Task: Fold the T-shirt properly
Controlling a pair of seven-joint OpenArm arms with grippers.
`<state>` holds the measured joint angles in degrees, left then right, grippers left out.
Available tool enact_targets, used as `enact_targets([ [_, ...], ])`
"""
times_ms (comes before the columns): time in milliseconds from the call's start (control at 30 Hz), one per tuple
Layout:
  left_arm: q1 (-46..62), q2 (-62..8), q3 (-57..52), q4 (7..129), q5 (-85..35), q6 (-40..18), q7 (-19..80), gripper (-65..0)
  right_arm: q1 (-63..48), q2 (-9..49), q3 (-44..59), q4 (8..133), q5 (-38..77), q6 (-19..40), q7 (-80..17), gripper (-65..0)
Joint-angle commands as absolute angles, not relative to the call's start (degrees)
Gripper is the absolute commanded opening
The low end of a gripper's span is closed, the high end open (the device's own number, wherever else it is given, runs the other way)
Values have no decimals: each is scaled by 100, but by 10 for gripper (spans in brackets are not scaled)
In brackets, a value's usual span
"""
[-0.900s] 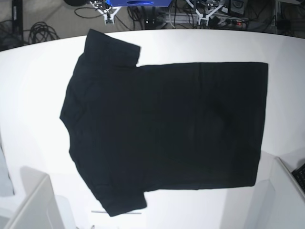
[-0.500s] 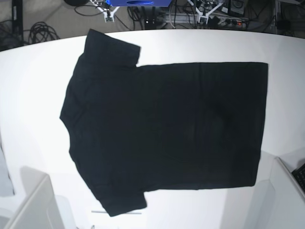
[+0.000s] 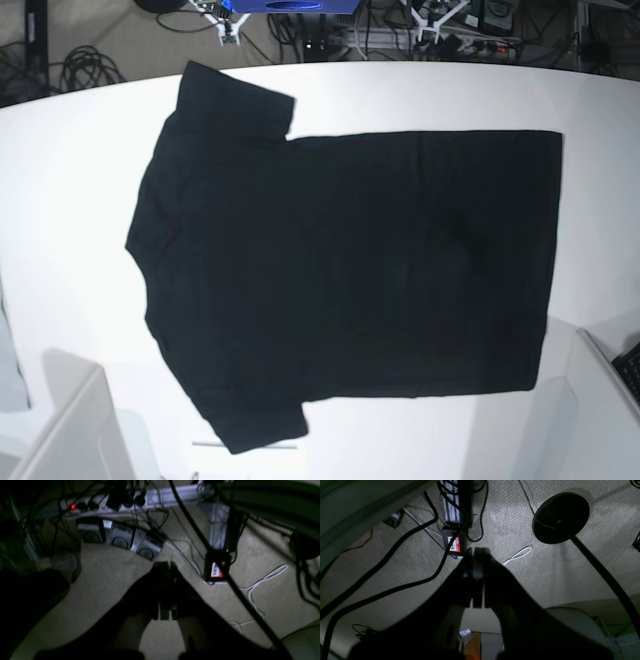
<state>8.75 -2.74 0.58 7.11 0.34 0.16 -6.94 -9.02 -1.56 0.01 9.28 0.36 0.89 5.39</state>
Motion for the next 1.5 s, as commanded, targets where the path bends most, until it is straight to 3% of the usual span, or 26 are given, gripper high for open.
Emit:
enact_targets([
  [0,945,-286,66,708,48,40,-716,-650,-989,-145,-13,936,22,48,532,-650],
  [467,2659,-567,4,3178,4,31,-716,-650,-2844,13,40,3565,57,48,497,-650],
  [733,3890,-927,-22,5051,-4,40,-716,-650,-3820,-13,708,5174,57,48,303,-650],
  [1033,5095,-963,-1341,7222,-4,48,-673,-650,-4743,-84,804,7345,57,13,-541,-650],
  [1233,5473,-945,-1982,8338,-48,48,-664,-650,-5279,-576,1367,8840,48,13,-664,-650],
  [1333,5508,-954,-2299,8664,-629,48,-637,-650,-5490,-646,1508,9587,48,13,-664,-650],
  [1467,5604,-980,-2703,9341,-1473,31,145,-650,-5587,-646,1534,10316,57,13,-866,-650],
])
